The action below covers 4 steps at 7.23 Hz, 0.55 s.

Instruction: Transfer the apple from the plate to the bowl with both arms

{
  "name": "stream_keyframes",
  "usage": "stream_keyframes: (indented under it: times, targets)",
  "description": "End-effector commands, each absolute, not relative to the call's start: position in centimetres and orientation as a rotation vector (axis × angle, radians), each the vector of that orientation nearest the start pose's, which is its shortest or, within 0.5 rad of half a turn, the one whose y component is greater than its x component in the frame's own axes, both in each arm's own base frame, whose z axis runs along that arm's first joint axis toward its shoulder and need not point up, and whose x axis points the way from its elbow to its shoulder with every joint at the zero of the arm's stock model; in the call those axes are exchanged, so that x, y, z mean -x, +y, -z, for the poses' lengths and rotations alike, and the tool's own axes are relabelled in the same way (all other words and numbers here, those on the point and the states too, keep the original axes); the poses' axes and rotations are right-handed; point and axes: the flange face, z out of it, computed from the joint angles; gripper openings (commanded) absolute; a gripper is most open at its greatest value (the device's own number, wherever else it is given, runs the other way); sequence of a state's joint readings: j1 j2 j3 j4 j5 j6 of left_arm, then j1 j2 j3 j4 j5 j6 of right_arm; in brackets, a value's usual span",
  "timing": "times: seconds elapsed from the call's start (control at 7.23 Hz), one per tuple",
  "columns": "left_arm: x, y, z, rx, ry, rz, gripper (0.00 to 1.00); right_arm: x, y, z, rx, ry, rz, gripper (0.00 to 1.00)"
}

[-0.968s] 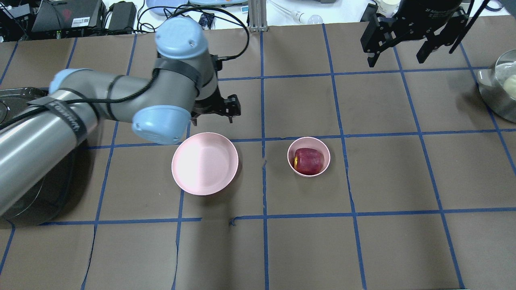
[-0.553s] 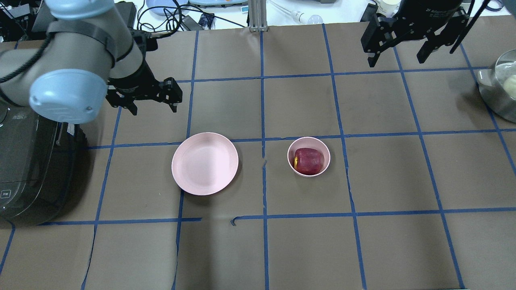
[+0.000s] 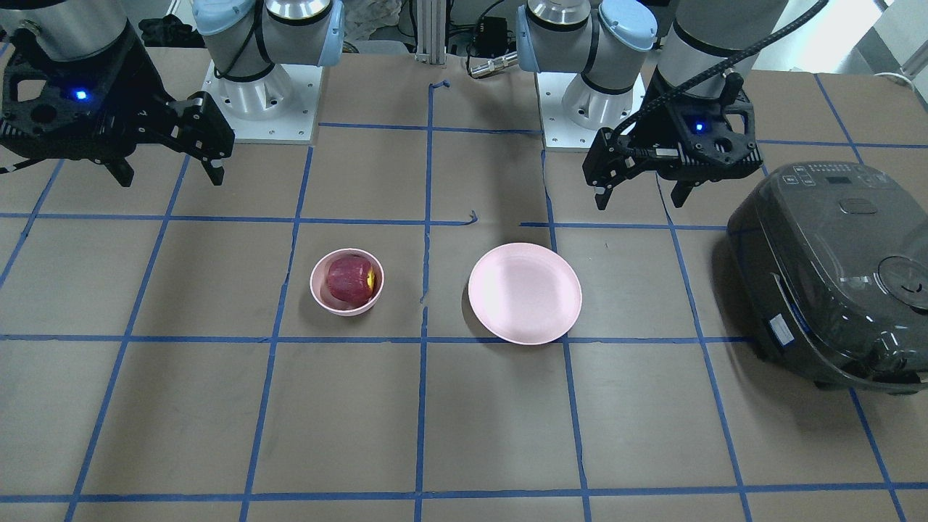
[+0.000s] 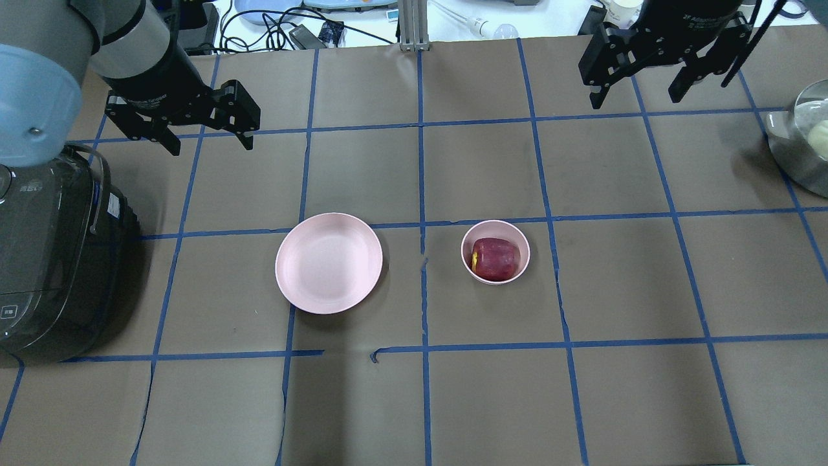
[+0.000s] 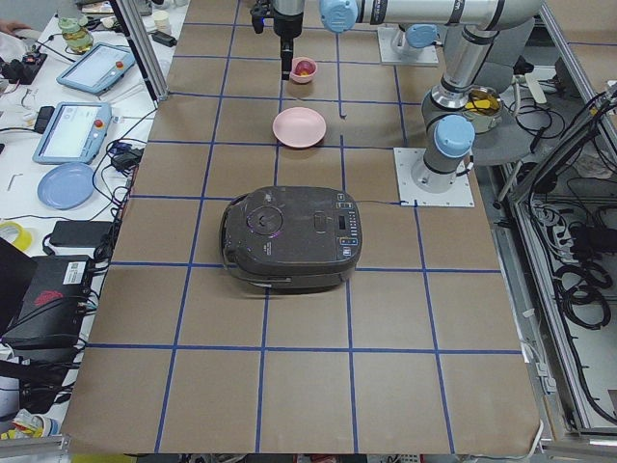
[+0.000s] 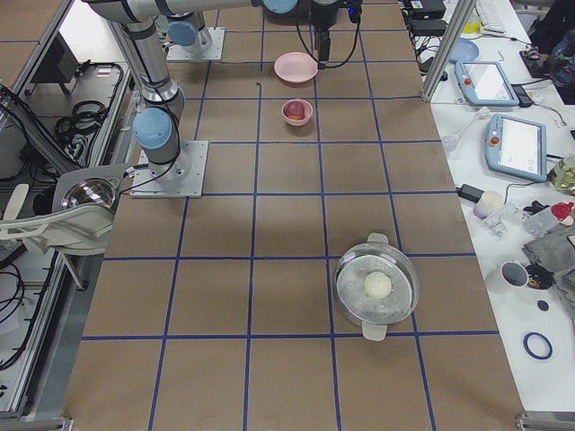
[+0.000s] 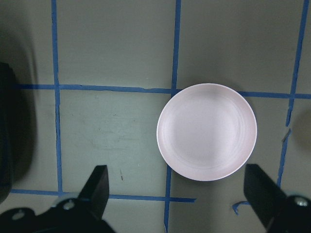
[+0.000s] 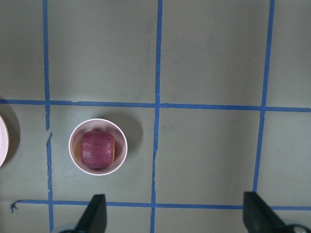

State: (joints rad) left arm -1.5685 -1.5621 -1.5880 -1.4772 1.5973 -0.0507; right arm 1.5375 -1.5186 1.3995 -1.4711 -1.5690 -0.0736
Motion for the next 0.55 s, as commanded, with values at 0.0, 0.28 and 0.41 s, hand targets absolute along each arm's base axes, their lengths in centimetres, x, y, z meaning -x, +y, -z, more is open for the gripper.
stream_keyframes:
  times: [0.0,0.28,0.41]
  targets:
    - [13.0,-49.5,-49.1,0.085,3.119,0.121,1.0,-11.7,-51.7,-53.5,0.063,3.142,0.027,1.0]
    - [13.1,-49.6,-50.1,0.083,3.122,0.154,1.0,-11.9,-51.8,-53.3,0.065,3.139,0.024,1.0]
    - [13.1,-49.6,-49.9,0.083,3.12,0.145,1.0,-11.9,-51.8,-53.3,0.065,3.137,0.024,1.0]
